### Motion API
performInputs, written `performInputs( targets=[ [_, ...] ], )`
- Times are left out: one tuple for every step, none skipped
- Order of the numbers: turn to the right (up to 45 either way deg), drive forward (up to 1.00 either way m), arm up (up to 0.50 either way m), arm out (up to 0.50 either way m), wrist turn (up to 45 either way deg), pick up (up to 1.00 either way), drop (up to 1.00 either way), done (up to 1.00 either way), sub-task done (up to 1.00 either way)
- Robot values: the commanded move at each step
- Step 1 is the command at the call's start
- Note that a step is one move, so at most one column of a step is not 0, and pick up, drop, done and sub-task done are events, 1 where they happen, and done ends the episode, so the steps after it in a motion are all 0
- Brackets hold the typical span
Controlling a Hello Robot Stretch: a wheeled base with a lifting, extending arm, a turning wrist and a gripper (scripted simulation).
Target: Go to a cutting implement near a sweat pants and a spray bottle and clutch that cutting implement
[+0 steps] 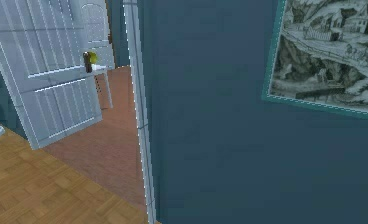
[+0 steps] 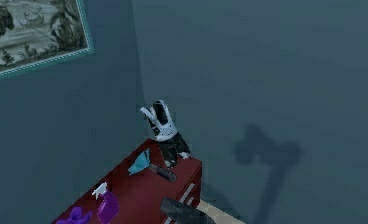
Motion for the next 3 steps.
performInputs(
  targets=[
    [0.0,0.0,0.5,0.0,0.0,0.0,0.0,0.0,0.0],
    [0.0,0.0,0.06,0.0,0.0,0.0,0.0,0.0,0.0],
    [0.0,0.0,0.0,0.48,0.0,0.0,0.0,0.0,0.0]
  ],
)
